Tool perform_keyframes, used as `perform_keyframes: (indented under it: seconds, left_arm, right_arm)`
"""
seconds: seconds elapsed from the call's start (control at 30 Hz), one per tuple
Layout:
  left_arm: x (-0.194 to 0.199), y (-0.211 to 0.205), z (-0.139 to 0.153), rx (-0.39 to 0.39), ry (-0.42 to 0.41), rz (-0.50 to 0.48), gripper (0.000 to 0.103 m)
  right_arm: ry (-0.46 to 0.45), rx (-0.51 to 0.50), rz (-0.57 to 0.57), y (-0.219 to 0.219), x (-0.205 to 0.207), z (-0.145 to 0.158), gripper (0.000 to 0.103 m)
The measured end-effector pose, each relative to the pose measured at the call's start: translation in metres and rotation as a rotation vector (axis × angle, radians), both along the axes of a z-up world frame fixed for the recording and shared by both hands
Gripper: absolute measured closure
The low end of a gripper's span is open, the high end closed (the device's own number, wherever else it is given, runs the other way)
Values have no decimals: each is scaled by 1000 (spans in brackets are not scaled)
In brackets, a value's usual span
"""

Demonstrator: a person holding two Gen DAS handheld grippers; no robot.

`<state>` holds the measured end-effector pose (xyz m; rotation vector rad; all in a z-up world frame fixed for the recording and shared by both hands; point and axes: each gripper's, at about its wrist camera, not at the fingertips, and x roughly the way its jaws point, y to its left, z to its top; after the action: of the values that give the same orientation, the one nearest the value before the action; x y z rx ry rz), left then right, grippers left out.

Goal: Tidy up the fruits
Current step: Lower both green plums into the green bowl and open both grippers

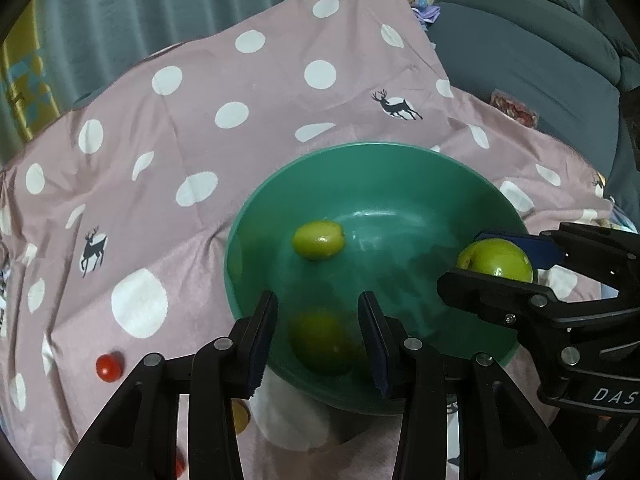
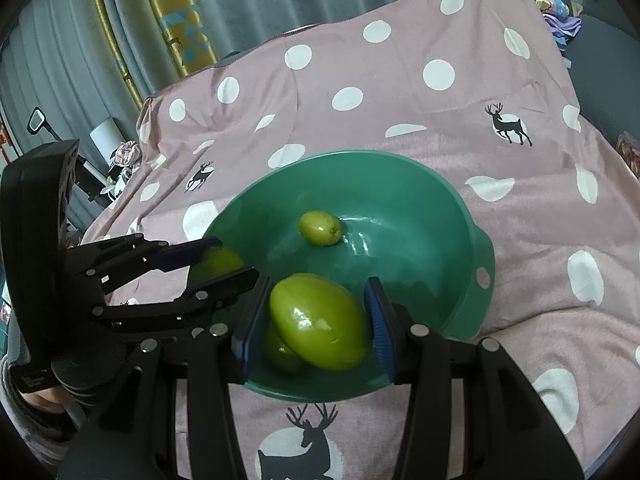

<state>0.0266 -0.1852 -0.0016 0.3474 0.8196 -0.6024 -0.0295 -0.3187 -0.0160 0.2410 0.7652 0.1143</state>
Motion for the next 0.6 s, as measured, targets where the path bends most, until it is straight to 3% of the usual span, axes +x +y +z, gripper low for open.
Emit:
perform_keyframes:
  seconds: [0.27, 0.33, 0.5, 0.6]
  left_arm:
    - [-4, 6, 10, -7, -43, 33, 56]
    - [-7, 9, 15, -10, -69, 46, 41]
    - [-17, 20, 34, -31, -135, 87, 28]
    - [-24, 28, 46, -28, -193, 128, 12]
  right_arm:
    - [-39, 10, -18, 0, -5, 8, 54]
    - [-56, 13, -19, 0, -8, 13, 54]
    - [-114, 38, -14, 1, -19, 27, 48]
    - [-162, 48, -3, 4, -27, 39, 43]
